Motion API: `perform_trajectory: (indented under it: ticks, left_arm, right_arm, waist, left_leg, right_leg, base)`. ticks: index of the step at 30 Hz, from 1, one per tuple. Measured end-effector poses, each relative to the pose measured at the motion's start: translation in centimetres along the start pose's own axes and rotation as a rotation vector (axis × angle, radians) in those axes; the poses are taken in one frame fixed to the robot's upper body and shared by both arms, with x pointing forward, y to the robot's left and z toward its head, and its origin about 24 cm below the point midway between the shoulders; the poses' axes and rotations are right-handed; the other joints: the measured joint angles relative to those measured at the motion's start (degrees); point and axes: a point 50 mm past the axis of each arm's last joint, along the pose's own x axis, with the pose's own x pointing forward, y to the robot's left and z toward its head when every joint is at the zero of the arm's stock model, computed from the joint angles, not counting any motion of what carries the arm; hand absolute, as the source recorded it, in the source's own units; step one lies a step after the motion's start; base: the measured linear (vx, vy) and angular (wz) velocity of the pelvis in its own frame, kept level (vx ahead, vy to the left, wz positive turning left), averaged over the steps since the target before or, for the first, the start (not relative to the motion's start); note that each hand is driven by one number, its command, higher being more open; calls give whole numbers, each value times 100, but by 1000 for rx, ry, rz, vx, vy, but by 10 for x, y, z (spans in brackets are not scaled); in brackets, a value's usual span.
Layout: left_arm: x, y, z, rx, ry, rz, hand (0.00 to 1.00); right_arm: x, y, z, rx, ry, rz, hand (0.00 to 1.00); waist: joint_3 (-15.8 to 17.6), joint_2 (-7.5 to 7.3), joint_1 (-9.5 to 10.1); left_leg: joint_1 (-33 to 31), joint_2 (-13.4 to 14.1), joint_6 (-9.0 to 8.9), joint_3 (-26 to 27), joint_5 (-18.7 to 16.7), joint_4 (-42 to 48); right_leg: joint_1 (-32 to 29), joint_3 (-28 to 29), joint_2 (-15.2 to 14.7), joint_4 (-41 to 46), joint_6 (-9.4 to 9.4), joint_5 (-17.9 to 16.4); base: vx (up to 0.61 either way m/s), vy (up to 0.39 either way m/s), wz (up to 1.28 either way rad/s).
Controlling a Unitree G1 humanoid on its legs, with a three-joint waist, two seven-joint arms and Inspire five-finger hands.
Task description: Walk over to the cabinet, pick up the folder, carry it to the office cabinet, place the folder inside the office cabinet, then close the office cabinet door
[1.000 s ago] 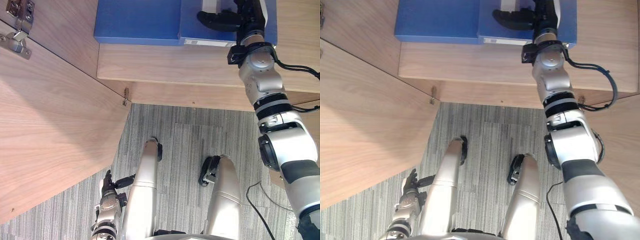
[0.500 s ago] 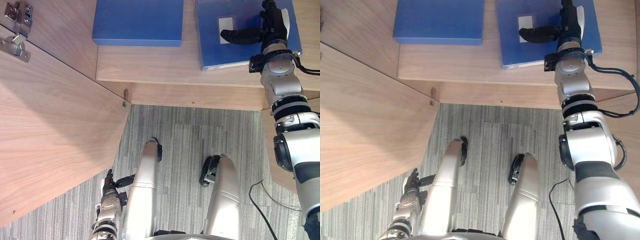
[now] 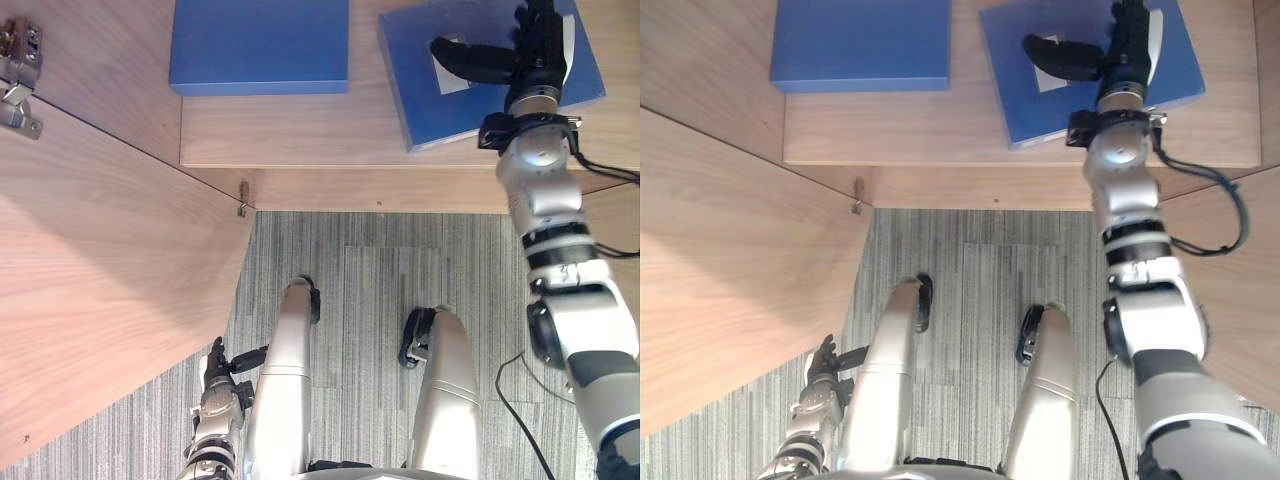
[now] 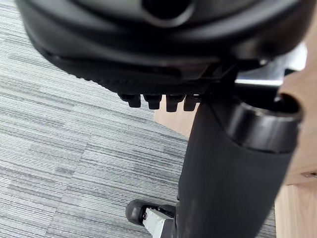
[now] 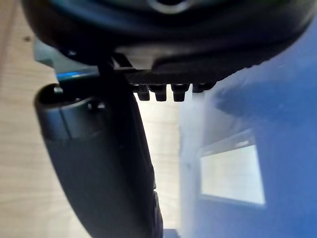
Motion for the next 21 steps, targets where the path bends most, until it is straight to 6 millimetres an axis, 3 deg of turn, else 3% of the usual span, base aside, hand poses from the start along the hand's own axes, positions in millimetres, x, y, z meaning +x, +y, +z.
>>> perform_trajectory:
  ticks: [3, 6, 8, 14, 17, 21]
  left_arm:
    - [0, -6, 13, 7, -52, 12, 100]
    - [0, -5, 18, 17, -74, 32, 100]
    - [0, -3, 18, 44, -80, 48, 100]
    - [1, 2, 12, 81, -65, 73, 100]
    - [1, 5, 11, 90, -64, 88, 100]
    - [3, 13, 10, 115, -59, 105, 100]
  right_arm:
    - [-32, 8, 38, -169, -282, -54, 100]
    - [-53, 5, 44, -282, -389, -109, 100]
    - [-73, 0, 34, -371, -400, -125, 100]
    - [-134, -22, -37, -660, -143, -37, 100]
    - [-155, -38, -62, -802, -41, -6, 100]
    - [-161, -50, -85, -953, 38, 83, 100]
  waist:
    - [1, -2, -5]
    - [0, -17, -20]
    - [-13, -44, -17]
    - [70, -211, -23]
    - [112, -288, -36]
    - [133, -384, -134]
  left_leg:
    - [56, 27, -11, 8, -6, -24]
    - [168, 33, -16, 14, -11, -67]
    - [217, 52, -14, 22, -7, -152]
    - [201, 70, -1, 54, -16, -222]
    - [197, 77, 14, 57, -31, -224]
    - [197, 99, 40, 78, -46, -211]
  right_leg:
    - [42, 8, 22, -14, -6, 3]
    - [151, 3, 26, -63, -4, 10]
    - [206, -16, 40, -171, 3, 48]
    - [204, -31, 51, -295, -4, 74]
    - [221, -38, 55, -331, 3, 77]
    - [225, -12, 78, -367, 32, 119]
  base:
    - [17, -7, -3]
    - [0, 0, 0]
    - [11, 10, -4]
    - [49, 15, -2]
    - [42, 27, -2]
    - [2, 40, -4]
